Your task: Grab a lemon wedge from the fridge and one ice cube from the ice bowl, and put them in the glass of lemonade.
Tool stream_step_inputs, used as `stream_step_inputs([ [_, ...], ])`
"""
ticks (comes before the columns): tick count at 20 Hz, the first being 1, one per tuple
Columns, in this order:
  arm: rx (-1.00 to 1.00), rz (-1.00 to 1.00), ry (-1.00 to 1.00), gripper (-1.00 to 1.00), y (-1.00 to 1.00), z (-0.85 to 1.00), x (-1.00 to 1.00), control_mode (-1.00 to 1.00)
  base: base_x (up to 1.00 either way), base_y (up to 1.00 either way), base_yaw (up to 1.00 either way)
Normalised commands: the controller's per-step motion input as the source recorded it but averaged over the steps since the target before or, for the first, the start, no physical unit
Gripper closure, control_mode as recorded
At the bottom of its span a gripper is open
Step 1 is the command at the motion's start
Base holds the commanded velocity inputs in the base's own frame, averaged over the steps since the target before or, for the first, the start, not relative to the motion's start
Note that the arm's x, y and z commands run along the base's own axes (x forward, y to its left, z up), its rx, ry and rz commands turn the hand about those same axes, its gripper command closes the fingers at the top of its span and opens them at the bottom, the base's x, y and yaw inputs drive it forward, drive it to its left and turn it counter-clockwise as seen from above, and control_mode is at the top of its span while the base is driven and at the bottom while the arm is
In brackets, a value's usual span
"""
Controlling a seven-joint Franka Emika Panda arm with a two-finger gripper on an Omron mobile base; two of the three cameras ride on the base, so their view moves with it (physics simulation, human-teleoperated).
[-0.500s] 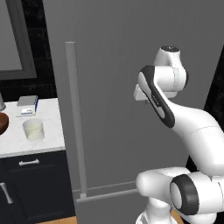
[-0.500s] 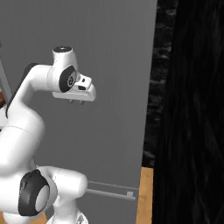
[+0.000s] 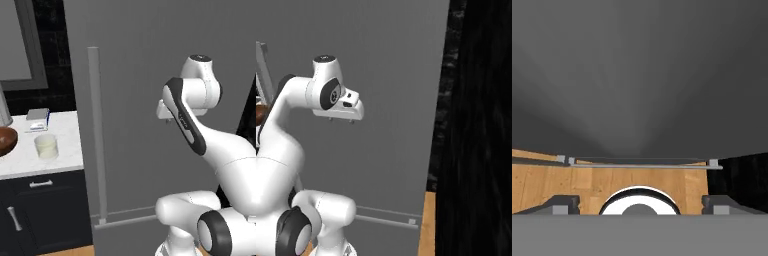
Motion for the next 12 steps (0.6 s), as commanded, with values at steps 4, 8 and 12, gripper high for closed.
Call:
stream_step_inputs([
  [4, 0.00, 0.00, 0.00, -1.00, 0.00, 0.00, 0.00, 1.00, -0.17, 0.81, 0.00],
  [8, 0.00, 0.00, 0.00, -1.00, 0.00, 0.00, 0.00, 1.00, -0.18, 0.84, 0.00],
  [12, 0.00, 0.00, 0.00, -1.00, 0.00, 0.00, 0.00, 1.00, -0.30, 0.60, 0.00],
])
